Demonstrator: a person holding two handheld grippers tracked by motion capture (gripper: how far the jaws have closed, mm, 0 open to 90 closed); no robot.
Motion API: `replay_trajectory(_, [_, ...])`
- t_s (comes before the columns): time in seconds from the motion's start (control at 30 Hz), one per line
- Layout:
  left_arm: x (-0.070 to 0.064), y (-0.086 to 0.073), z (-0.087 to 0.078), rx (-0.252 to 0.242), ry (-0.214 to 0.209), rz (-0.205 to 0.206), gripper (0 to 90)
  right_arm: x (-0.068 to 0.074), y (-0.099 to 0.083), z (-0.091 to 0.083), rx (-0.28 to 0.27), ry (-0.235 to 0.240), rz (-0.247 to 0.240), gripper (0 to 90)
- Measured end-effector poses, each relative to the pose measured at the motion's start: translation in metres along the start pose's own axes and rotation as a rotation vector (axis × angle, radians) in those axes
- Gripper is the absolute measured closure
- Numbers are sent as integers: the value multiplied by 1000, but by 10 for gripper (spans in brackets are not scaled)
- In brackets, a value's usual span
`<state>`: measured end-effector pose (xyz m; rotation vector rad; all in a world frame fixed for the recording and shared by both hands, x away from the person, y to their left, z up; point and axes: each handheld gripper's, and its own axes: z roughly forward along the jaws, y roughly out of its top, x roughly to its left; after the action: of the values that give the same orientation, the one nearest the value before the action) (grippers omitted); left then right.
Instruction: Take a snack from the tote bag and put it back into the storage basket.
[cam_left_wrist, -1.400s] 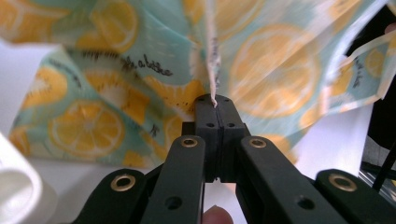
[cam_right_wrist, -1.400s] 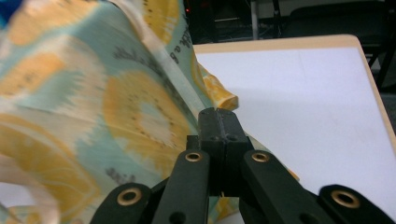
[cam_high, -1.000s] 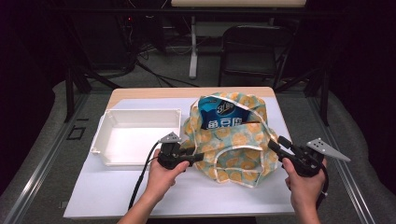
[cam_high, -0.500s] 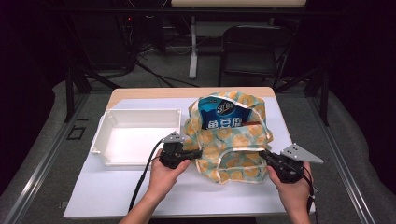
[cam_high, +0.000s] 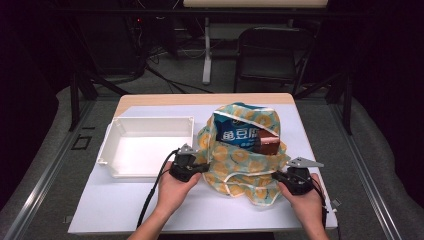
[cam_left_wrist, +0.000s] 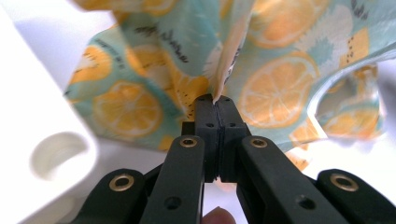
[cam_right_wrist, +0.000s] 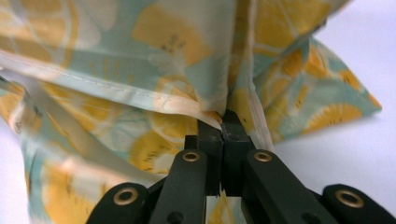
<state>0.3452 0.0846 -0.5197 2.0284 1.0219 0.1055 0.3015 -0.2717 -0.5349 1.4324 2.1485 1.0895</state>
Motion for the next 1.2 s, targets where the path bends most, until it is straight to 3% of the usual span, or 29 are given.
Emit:
replay_trajectory(0.07, [1, -1, -3, -13, -18, -5, 877, -3, -2, -1, -14, 7, 10, 790])
replay_trajectory(0.13, [0, -1, -8, -43, -27, 3, 803, -3, -1, -8, -82, 42, 7, 635])
replay_trajectory(0.2, [-1, 1, -13, -70, -29, 12, 780, -1, 1, -20, -151, 72, -22, 547])
replay_trajectory(0.27, [1, 3, -19, -89, -26, 21, 756, 1, 5, -34, -206, 77, -61, 525])
replay_trajectory(0.37, [4, 6, -28, -116, -30, 3, 742, 1, 11, -52, -280, 85, -74, 497])
replay_trajectory(0.57, [8, 12, -43, -172, -17, 0, 677, 3, 25, -76, -361, 101, -93, 438])
replay_trajectory(0.8, [12, 25, -55, -243, 22, -15, 586, 5, 46, -84, -420, 55, -79, 362])
replay_trajectory(1.03, [-2, 55, -54, -308, 24, 20, 476, 8, 94, -72, -480, -20, -69, 323])
replay_trajectory(1.13, [-6, 66, -50, -331, 23, 27, 465, 6, 115, -60, -442, -2, -67, 336])
replay_trajectory(1.2, [-9, 71, -50, -345, 10, 32, 462, 6, 123, -50, -387, 13, -92, 376])
